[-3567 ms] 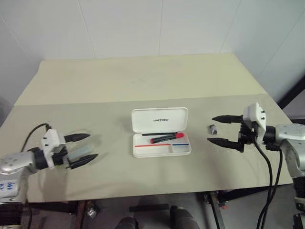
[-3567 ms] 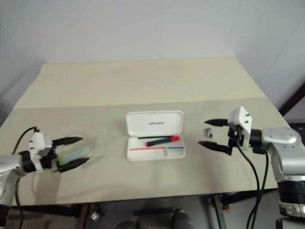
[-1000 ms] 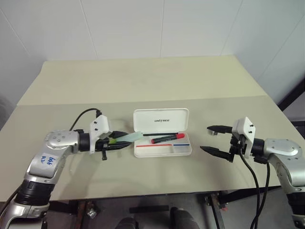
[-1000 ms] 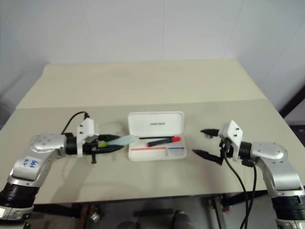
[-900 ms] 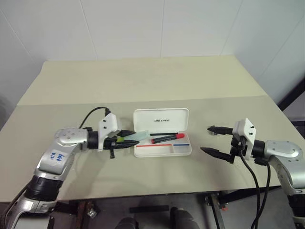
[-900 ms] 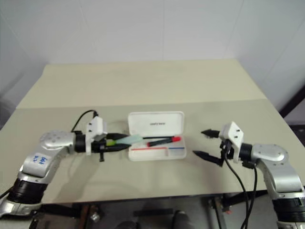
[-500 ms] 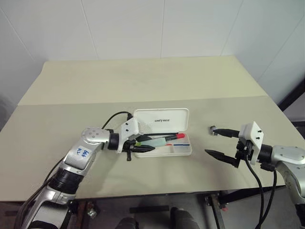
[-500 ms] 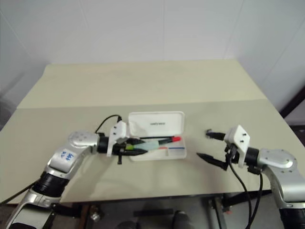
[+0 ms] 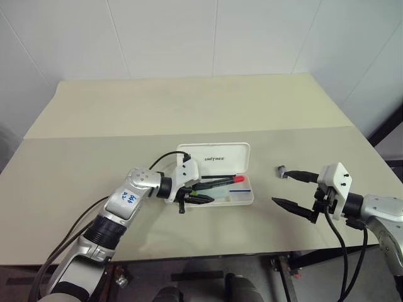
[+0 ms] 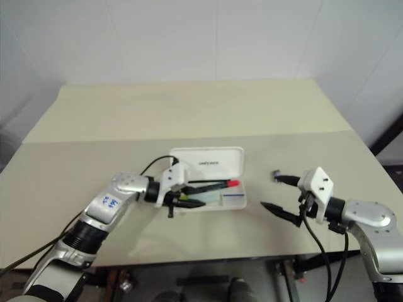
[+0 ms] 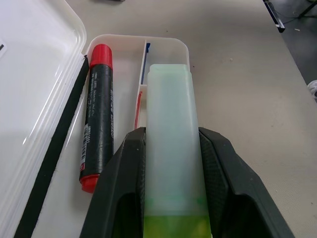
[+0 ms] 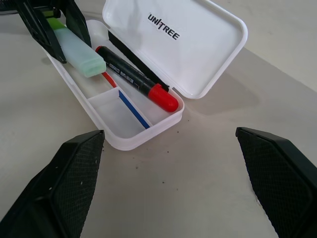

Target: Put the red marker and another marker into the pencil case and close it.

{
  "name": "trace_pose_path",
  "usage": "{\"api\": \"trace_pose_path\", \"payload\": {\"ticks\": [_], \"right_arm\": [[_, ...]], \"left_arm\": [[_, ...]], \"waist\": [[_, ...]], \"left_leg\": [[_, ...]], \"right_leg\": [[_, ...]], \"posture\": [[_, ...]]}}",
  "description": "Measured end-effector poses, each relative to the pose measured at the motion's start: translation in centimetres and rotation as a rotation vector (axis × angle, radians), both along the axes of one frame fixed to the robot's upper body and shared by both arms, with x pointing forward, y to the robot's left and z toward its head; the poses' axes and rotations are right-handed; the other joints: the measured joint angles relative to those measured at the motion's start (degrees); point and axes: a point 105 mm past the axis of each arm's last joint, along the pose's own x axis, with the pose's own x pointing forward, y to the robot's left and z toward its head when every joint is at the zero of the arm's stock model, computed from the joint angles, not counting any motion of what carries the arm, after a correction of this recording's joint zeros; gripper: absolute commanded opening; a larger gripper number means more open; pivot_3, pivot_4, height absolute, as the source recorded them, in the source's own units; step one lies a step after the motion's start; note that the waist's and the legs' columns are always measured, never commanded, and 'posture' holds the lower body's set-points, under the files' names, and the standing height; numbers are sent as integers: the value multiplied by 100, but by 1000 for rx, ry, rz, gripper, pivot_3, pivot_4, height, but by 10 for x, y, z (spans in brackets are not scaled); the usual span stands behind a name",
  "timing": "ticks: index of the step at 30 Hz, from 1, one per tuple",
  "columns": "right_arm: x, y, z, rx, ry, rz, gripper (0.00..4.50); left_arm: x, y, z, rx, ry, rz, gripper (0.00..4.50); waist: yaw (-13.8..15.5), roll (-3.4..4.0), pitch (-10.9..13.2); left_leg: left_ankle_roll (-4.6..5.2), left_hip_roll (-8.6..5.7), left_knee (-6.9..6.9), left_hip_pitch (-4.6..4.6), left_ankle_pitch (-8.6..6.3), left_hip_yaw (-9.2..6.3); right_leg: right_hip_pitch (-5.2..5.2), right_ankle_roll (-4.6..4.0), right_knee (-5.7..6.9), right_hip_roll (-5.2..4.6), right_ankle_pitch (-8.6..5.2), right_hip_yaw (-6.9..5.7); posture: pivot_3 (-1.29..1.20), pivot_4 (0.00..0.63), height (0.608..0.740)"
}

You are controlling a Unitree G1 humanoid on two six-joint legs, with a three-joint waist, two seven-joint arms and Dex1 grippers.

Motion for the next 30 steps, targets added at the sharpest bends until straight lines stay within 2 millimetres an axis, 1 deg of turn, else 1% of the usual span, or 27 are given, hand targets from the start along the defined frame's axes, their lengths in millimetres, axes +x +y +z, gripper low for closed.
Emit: {"api": "trace_pose_path", "payload": {"ticks": [2, 4, 5, 12, 18, 22, 24, 26, 30], "right_arm": [[0, 0, 1, 4, -2, -2, 4500], [1, 0, 1, 5, -4, -7, 4500], [1, 0, 1, 6, -5, -9, 4500], [2, -1, 1, 9, -9, -18, 4500], [3, 0, 2, 19, -15, -28, 4500], [8, -1, 5, 32, -24, -64, 4500], [11, -1, 6, 41, -27, -83, 4500], [16, -2, 6, 56, -28, -126, 4500], [28, -11, 0, 70, -8, -250, 4500]], "left_arm": [[0, 0, 2, 5, -2, -8, 1093], [1, -1, 4, 12, -3, -11, 1824], [1, -1, 4, 16, -6, -12, 2055], [2, -1, 7, 26, -4, -17, 4419], [2, -7, 18, -27, 16, -30, 4464], [0, -7, 25, -69, 28, -40, 4464], [1, -3, 28, -80, 25, -34, 4464], [3, 7, 32, -80, 7, -16, 4464], [1, 26, 36, -116, -1, -8, 4464]], "waist": [[5, 0, 0], [9, 0, 0], [9, 0, 0], [18, 0, 0], [35, -1, 0], [41, -1, 0], [43, -1, 0], [35, 0, 0], [51, 0, 0]], "left_leg": [[0, 0, 0, 0, 0, 0], [0, 0, 0, 0, 0, 0], [0, 0, 0, 0, 0, 0], [0, 0, 0, 0, 0, 0], [0, 0, 0, 0, 0, 0], [0, 0, 1, 0, 0, 0], [0, 1, 0, 0, 0, 0], [-1, 1, -1, 2, 0, 0], [-1, 1, -2, 1, 1, 0]], "right_leg": [[0, 0, 0, 0, 0, 0], [0, 0, 0, 0, 0, 0], [0, 0, 0, 0, 0, 0], [0, 0, 0, 0, 0, 0], [0, 0, 0, 1, 0, 0], [0, 0, 0, 0, 0, 0], [0, 0, 0, 1, 0, 0], [-1, 0, 2, 1, 0, 1], [-1, -1, 0, 0, -1, 1]], "posture": [[0, 150, 740], [0, 150, 740], [0, 150, 740], [0, 150, 740], [0, 150, 740], [0, 150, 740], [0, 150, 740], [0, 150, 740], [0, 150, 740]]}}
